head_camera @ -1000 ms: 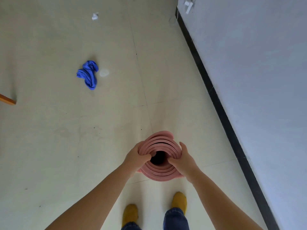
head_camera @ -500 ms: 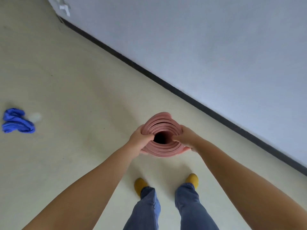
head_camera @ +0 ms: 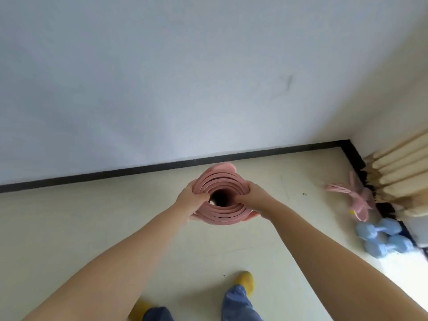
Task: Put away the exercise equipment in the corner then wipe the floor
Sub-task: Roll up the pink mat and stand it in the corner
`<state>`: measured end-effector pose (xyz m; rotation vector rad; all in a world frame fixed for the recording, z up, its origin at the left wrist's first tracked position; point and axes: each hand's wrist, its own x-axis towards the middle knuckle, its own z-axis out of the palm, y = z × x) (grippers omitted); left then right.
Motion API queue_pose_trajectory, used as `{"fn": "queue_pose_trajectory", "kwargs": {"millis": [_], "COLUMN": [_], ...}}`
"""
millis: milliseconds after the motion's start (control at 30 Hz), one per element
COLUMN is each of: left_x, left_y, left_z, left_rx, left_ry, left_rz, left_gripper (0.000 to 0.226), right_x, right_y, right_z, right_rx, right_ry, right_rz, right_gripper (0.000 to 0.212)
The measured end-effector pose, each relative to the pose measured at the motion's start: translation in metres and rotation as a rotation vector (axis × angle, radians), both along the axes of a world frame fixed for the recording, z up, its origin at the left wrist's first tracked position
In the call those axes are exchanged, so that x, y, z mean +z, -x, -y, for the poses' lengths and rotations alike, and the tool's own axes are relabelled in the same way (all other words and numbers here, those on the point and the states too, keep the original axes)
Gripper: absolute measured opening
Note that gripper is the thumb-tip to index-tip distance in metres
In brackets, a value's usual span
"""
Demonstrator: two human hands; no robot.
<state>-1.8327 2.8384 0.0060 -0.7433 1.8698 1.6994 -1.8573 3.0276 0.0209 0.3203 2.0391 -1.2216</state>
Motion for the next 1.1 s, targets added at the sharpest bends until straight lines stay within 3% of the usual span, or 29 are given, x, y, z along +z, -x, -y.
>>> {"fn": "queue_pose_trajectory", "kwargs": {"millis": [300, 667, 833, 967, 1100], "left_x": [0.013, -0.001, 0.001, -0.011, -0.040], "left_y": [0.108, 0.274, 0.360, 0.415, 0.472], "left_z": [-0.244, -0.471, -0.565, -0.633, -0.696], "left_rx": [-0.388, -0.678, -0.821, -0.835, -0.764], "left_ry": [0.018, 0.031, 0.074, 0.091, 0.125], "left_rz": [-0.009, 0.047, 0.049, -0.001, -0.101], "left_gripper": [0.045, 0.038, 0.046, 0.044, 0.045], "right_x": [0.014, -0.003, -0.008, -0.025, -0.058], "right_y": [0.040, 0.160, 0.222, 0.269, 0.332], "right_z": [-0.241, -0.453, -0.526, -0.579, -0.641], "right_rx": [-0.375, -0.605, -0.760, -0.911, -0.874], "right_ry": [0.005, -0.082, -0.062, -0.027, -0.095], "right_rz": [-0.024, 0.104, 0.104, 0.050, -0.023], "right_gripper": [0.037, 0.042, 0.036, 0.036, 0.047]}}
